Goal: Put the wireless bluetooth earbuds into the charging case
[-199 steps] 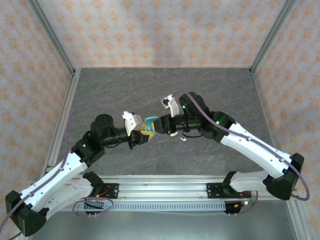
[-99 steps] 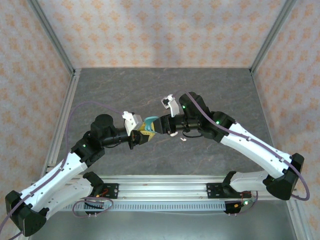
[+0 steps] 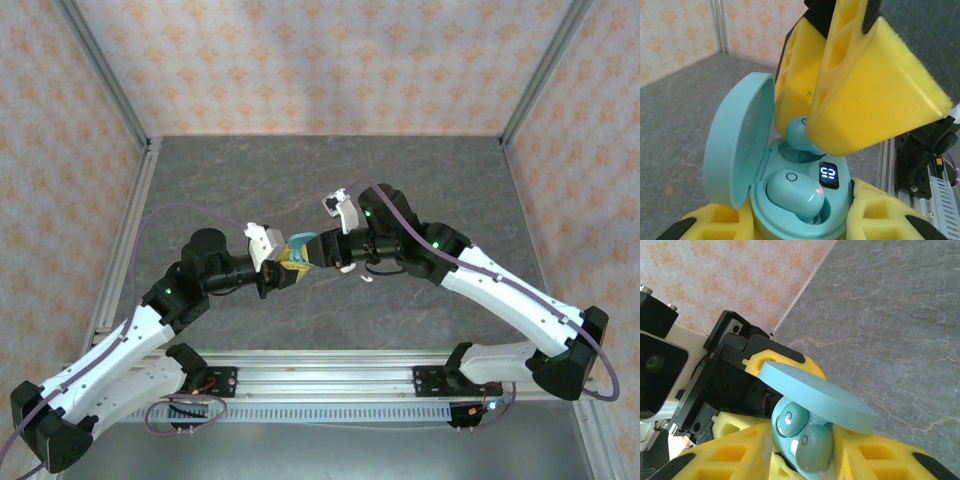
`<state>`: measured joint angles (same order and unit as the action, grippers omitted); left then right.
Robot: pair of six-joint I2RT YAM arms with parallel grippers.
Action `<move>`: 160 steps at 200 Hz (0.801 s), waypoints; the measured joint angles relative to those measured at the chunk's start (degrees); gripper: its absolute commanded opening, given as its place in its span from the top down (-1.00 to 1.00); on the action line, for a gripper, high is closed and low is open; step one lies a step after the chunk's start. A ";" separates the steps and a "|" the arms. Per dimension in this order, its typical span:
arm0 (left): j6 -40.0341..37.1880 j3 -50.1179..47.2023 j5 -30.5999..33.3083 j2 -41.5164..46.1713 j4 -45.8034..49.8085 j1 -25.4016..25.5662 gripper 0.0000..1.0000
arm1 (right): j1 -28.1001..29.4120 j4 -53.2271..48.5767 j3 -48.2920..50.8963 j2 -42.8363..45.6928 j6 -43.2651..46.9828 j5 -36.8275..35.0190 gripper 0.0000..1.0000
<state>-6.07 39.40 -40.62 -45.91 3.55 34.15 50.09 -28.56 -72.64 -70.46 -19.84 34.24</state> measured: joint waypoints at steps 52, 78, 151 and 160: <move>0.00 0.26 0.02 -0.39 -0.02 0.00 0.67 | 0.00 -0.57 -0.22 0.02 0.04 -1.01 0.25; 0.00 0.33 0.13 -0.61 -0.09 0.00 0.67 | 0.00 -0.72 -0.37 0.04 0.20 -1.36 0.25; 0.00 0.44 0.04 -0.63 -0.44 0.00 0.67 | -0.04 -2.16 -0.55 1.11 0.20 -3.85 0.27; 0.00 0.44 0.00 -0.63 -0.42 0.00 0.67 | -0.04 -2.45 -0.55 1.11 0.20 -4.07 0.27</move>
<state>-6.07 39.83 -40.62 -46.54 3.14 34.15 50.04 -31.00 -73.19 -69.34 -19.64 30.17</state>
